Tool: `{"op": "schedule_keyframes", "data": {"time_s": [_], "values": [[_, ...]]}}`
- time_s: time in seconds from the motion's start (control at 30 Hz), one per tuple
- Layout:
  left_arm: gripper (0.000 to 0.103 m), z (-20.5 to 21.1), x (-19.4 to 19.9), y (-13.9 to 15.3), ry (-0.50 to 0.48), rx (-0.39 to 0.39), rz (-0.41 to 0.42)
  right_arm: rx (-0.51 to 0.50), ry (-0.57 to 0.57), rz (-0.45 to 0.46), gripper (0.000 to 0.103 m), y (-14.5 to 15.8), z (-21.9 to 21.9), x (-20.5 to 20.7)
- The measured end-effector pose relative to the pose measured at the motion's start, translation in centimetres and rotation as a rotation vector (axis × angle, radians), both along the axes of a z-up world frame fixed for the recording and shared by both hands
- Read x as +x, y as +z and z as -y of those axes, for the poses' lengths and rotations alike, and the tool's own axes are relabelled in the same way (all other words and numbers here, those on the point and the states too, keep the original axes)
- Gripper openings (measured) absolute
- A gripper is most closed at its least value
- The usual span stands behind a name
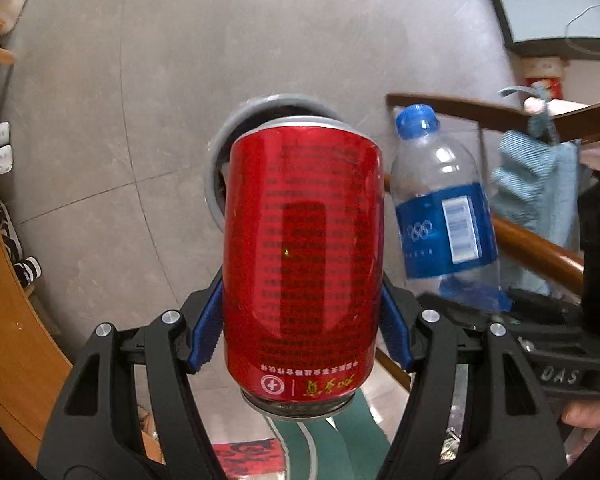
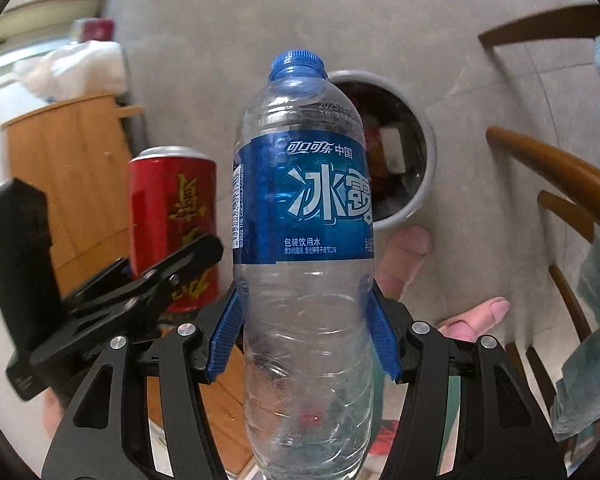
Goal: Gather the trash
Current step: 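Carry the red can and water bottle over the grey bin, then open both grippers to drop the can and bottle into the bin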
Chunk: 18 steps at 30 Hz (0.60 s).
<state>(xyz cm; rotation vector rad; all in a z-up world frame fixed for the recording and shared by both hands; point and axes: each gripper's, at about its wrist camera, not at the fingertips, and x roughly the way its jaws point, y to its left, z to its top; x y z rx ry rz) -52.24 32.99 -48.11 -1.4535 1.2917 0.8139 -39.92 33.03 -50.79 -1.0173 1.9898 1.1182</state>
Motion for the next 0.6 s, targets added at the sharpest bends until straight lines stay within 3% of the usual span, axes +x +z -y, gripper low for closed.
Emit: {"op": "schedule_keyframes", "data": {"time_s": [0.23,0.47,0.6], "values": [[0.064,-0.4,1.4,-7.1,-0.031,-0.091,-0.004,-0.054,-0.046,0.007,0.060,-5.7,0.1,-0.3],[0.066,-0.1,-0.7,-10.2,-0.035,-0.129,-0.018,-0.103,-0.131,-0.023,0.064,-9.0,0.8,1.5],[0.082,0.0,-0.8,-10.2,-0.015,-0.119,-0.026,-0.106,-0.148,-0.017,0.081,-9.4,0.8,1.8]]}}
